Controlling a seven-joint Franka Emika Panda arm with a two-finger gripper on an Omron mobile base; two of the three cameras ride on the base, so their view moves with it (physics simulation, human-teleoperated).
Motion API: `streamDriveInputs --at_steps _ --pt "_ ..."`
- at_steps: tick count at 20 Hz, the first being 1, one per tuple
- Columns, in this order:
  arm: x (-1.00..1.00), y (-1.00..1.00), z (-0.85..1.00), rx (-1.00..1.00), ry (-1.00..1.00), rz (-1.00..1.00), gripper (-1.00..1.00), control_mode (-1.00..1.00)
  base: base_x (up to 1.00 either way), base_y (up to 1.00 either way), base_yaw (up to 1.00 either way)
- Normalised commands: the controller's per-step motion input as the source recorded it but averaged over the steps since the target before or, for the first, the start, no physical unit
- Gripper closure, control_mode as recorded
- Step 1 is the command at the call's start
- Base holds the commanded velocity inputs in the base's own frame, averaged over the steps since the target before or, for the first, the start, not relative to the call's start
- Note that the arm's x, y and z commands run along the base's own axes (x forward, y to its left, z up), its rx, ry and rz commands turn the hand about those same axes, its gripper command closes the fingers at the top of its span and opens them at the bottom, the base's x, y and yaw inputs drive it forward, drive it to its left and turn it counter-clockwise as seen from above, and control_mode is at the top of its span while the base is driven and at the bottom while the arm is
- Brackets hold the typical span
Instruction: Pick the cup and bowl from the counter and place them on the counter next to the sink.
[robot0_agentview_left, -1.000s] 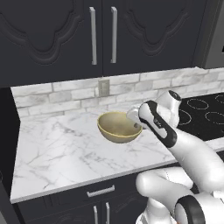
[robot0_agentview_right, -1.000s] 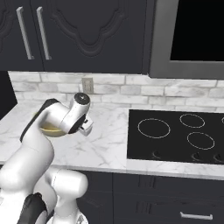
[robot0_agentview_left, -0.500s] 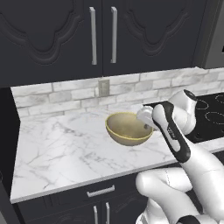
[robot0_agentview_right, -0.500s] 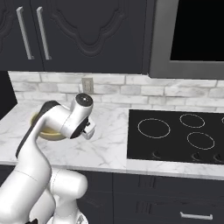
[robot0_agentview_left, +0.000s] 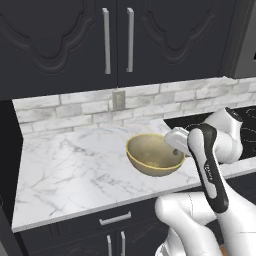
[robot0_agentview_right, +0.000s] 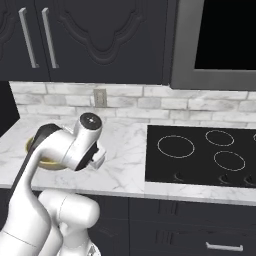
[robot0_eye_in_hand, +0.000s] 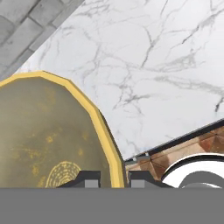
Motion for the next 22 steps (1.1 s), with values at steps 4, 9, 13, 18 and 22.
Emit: streamDriveInputs --at_steps 4,9,13,18,22 --pt "-0.33 0.00 0.01 0.00 0.00 0.00 1.00 -1.00 0.00 0.00 0.00" --pt "0.00 0.00 0.00 0.00 0.00 0.00 1.00 -1.00 0.00 0.00 0.00" --pt "0.00 0.00 0.00 0.00 0.00 0.00 1.00 -1.00 0.00 0.00 0.00" --pt "0.00 0.00 0.00 0.00 0.00 0.00 1.00 1.00 0.00 0.00 0.00" --pt "0.00 0.00 0.00 0.00 0.00 0.00 1.00 1.00 -0.19 0.00 0.00"
